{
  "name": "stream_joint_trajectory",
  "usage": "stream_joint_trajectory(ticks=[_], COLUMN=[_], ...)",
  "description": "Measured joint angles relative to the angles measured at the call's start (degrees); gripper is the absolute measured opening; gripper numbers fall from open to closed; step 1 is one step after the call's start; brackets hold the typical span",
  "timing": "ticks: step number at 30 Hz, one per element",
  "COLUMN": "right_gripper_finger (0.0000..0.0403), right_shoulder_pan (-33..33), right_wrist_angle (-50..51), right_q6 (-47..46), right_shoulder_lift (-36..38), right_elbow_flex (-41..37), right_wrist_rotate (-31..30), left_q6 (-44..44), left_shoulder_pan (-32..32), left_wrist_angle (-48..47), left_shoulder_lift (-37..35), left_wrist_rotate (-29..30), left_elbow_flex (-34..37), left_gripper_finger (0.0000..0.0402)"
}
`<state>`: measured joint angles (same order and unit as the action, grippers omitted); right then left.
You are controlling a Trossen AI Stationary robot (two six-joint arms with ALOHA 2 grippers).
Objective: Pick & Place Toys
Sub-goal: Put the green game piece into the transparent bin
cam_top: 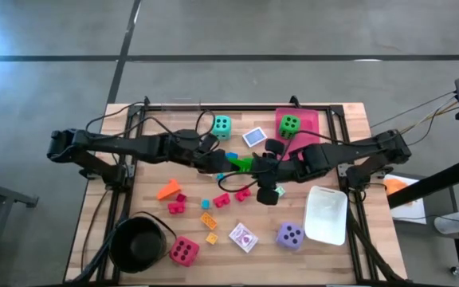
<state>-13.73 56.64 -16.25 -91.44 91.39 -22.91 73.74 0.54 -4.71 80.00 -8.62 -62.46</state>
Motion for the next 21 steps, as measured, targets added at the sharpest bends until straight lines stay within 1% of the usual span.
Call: stream_joint_trajectory(ticks=[10,13,16,21], right_gripper_finger=[0.0158,0.0158,0.0158,0.0158], right_shoulder_pan=[-0.03,-0.02,-0.01,-0.01], right_wrist_angle=[0.2,0.15,0.07,-0.07], right_q6=[-0.02,0.1,0.13,0.15], right_shoulder_lift=[-1.09,-1.14,-1.05,-0.96], right_elbow_flex=[-0.09,-0.09,-0.09,-0.09], right_wrist_rotate=[0.76,0.91,0.89,0.89], left_q6=[-0.14,-0.41,-0.65,-0.91], left_shoulder_pan=[0.0,-0.01,-0.02,-0.02], left_wrist_angle=[1.49,2.04,2.16,2.19], left_shoulder_lift=[0.09,0.11,0.12,0.13], left_wrist_rotate=[1.3,1.36,1.37,2.62], left_elbow_flex=[0.0,0.0,-0.01,0.0], left_gripper_finger=[0.0317,0.0311,0.0289,0.0228])
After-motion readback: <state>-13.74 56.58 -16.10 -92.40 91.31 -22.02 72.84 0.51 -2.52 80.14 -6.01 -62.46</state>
